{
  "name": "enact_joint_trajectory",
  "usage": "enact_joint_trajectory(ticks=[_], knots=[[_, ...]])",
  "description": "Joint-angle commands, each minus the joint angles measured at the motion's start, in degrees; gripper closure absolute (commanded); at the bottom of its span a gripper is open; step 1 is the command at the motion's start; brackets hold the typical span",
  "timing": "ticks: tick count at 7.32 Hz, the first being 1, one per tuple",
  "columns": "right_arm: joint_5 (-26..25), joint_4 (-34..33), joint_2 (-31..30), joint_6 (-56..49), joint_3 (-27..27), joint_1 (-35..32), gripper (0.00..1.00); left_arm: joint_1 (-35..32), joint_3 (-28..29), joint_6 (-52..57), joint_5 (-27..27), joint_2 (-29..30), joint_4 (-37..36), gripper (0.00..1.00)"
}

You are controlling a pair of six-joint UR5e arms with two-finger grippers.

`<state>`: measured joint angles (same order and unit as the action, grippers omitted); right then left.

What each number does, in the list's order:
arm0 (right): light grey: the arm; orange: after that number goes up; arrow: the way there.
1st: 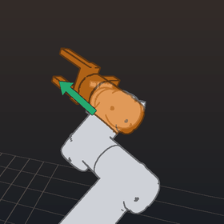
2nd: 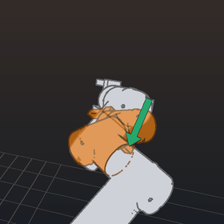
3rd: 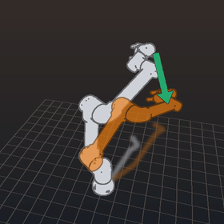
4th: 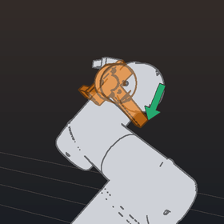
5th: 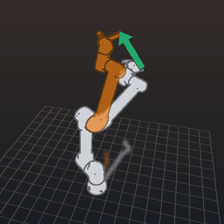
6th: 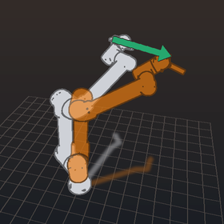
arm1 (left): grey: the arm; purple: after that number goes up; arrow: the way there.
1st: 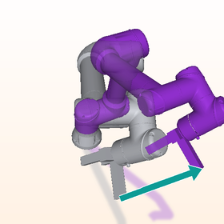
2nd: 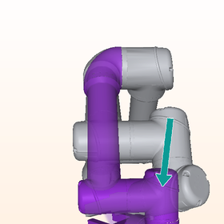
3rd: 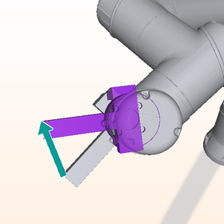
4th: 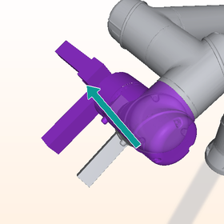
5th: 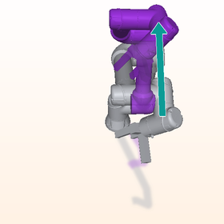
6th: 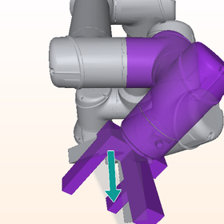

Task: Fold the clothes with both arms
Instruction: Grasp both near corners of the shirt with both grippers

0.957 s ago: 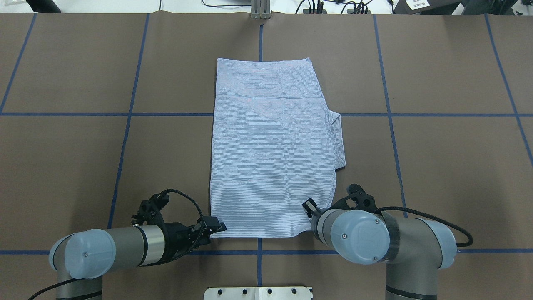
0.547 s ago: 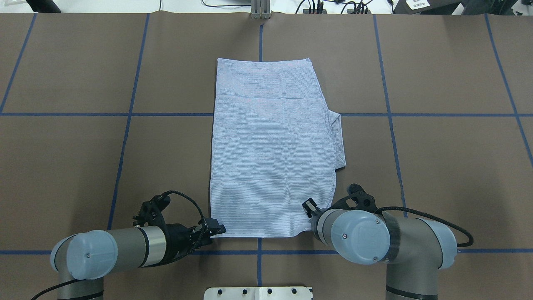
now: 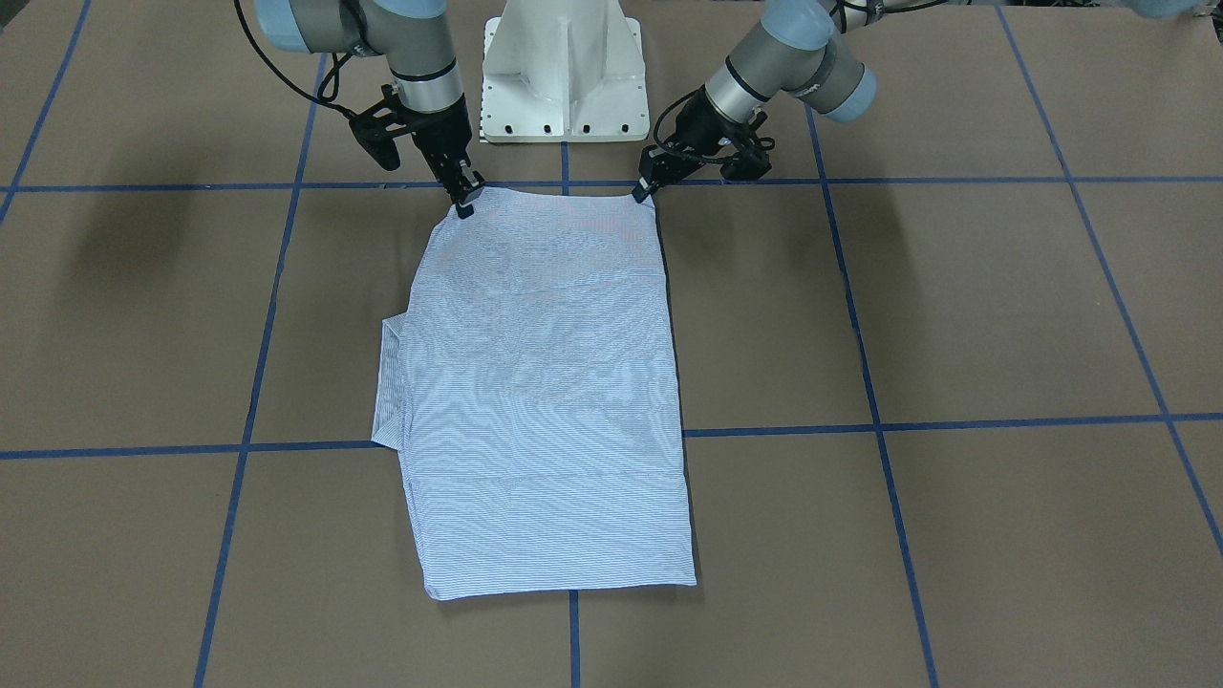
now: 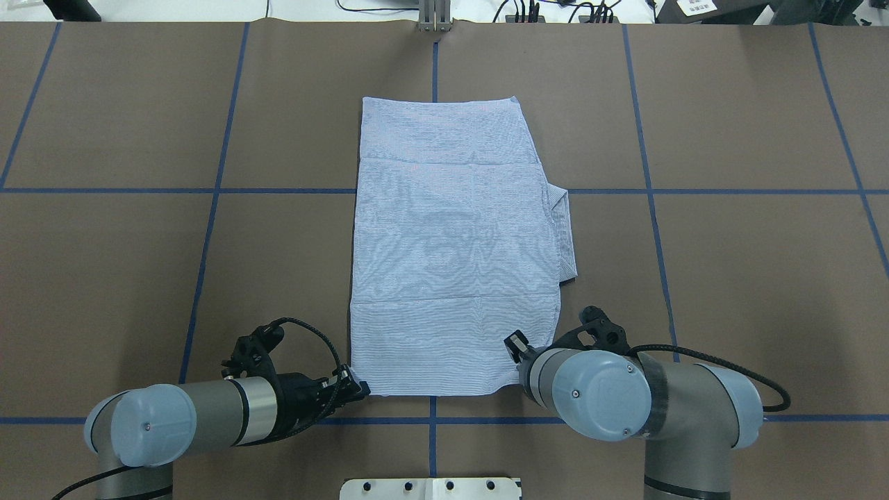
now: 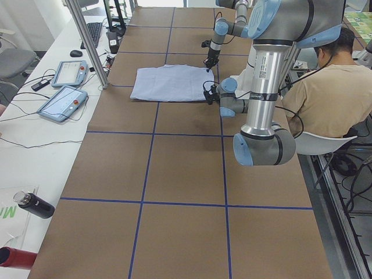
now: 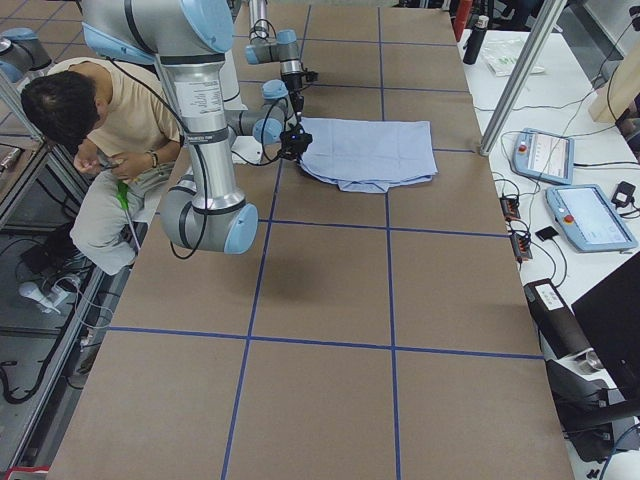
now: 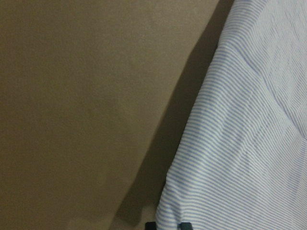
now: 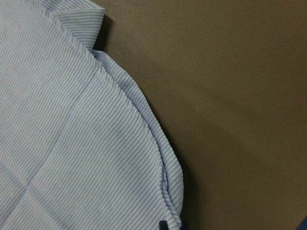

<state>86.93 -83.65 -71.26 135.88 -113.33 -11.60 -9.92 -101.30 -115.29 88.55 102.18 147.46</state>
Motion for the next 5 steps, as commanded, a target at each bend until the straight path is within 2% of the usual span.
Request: enact_joint_trajectory(ticks=[1,3,5], knots=[[0.0,0.1,-0.1,0.1,-0.5,0.0,1.00,-0.3,-1.3,-0.2,-0.1,-0.6,0.0,1.00],[-0.5,0.1,-2.3,0.7,-3.1,0.1,1.00,0.0,-6.2,-1.7,-0.1,-2.5,-0.3,1.00],[2.1,0.2,-2.5,3.5,-5.7,0.5,1.00,1.1,-12.4,-7.4,-0.2,-4.5,-1.5,1.00]])
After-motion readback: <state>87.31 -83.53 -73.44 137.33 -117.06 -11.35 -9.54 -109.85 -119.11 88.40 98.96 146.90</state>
